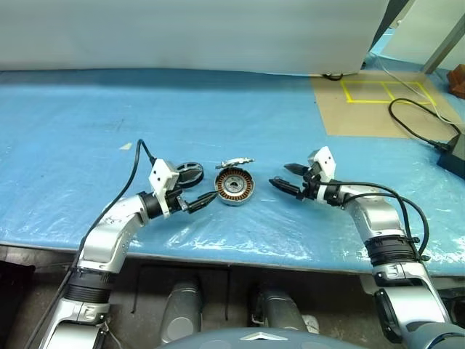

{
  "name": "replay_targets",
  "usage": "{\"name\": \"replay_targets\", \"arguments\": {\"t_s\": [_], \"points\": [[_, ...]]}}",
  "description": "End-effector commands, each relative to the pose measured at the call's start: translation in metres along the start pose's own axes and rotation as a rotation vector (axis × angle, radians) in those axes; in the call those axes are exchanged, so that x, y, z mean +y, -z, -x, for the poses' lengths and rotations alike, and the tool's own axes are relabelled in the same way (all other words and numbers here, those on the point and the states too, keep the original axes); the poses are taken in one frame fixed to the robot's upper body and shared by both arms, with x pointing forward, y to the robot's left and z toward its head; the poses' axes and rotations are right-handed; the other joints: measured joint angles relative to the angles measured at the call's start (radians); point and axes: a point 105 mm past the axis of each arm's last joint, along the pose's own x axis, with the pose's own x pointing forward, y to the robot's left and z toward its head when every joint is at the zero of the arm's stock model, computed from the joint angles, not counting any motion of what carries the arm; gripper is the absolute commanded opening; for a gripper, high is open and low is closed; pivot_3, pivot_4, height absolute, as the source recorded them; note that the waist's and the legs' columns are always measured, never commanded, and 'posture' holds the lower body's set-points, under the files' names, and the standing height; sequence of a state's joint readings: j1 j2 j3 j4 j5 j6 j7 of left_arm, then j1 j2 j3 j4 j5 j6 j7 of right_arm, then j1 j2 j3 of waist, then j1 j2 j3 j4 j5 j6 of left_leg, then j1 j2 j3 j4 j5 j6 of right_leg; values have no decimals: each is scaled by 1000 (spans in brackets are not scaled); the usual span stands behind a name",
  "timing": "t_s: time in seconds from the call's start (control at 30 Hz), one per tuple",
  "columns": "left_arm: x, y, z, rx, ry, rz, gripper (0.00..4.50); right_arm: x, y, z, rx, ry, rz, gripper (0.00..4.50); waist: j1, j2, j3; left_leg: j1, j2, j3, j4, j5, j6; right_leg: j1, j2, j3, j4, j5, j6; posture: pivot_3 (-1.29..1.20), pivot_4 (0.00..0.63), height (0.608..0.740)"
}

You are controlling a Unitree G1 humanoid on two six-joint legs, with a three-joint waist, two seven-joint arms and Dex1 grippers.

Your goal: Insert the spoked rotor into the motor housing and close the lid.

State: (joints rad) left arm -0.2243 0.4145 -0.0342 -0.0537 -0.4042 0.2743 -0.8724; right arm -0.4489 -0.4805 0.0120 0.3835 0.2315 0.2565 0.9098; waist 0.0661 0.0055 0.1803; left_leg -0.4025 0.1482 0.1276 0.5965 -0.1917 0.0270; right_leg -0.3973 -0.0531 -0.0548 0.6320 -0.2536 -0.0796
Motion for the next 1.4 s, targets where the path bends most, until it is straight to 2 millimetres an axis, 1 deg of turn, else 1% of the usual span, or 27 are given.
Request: {"name": "replay_targets", "arguments": {"t_s": [0.03,0.23,0.33,0.37,0.47,0.6,0.67,0.77,0.93,1.1,1.27,1.4], "points": [[-2,-8,0,-16,10,-33,4500,-9,9,-1,17,66,54,4271,0,0,0,0,0,0,0,0,0,0,0,0,0,0,0,0,150,740],[-2,-6,0,-10,6,-36,4500,-6,23,-4,52,50,93,4271,0,0,0,3,0,0,0,0,0,4,0,0,-1,0,0,0,150,740],[0,-8,0,-11,2,-42,4500,-2,29,-6,70,27,105,4271,0,0,0,10,0,0,-2,0,-1,10,0,0,-5,0,0,0,150,740],[1,-8,0,-10,1,-44,4500,-2,30,-6,72,24,110,4271,0,0,0,13,0,0,-4,-2,-3,13,0,0,-6,0,0,0,150,740],[1,-8,0,-10,1,-46,4500,1,34,-7,85,14,124,4271,0,0,0,22,-1,1,-11,-2,-4,23,0,0,-13,0,0,0,150,740],[1,-9,-1,-14,2,-44,4500,1,42,-8,108,26,154,4271,-3,-1,0,27,-1,2,-19,-1,-5,26,0,0,-18,0,0,0,150,740],[0,-9,-1,-17,2,-42,4500,0,46,-8,115,38,154,4271,-6,-1,-1,26,-1,3,-20,0,-1,26,0,0,-19,0,0,0,150,740],[1,-10,-1,-18,2,-41,4500,-2,52,-5,140,45,177,3691,-10,-2,-1,27,-1,3,-20,0,-1,27,0,0,-21,0,0,0,150,740],[1,-11,0,-18,2,-42,4500,-3,57,-2,154,37,173,2149,-13,-2,-1,32,-1,3,-20,-2,-5,33,0,0,-22,0,0,0,150,740],[0,-11,-1,-19,6,-40,4500,-6,53,0,147,50,167,625,-12,-3,-2,34,-1,6,-21,-2,-5,35,0,0,-24,0,1,0,150,740],[0,-11,-2,-22,7,-39,4500,-8,49,4,138,30,158,609,-11,-3,-2,33,-1,7,-25,-2,-5,34,0,0,-26,0,1,0,150,740],[1,-11,-2,-25,7,-37,4500,-7,40,4,123,18,185,609,-10,-3,-2,31,0,8,-25,-2,-4,32,0,0,-27,0,1,0,150,740]]}}
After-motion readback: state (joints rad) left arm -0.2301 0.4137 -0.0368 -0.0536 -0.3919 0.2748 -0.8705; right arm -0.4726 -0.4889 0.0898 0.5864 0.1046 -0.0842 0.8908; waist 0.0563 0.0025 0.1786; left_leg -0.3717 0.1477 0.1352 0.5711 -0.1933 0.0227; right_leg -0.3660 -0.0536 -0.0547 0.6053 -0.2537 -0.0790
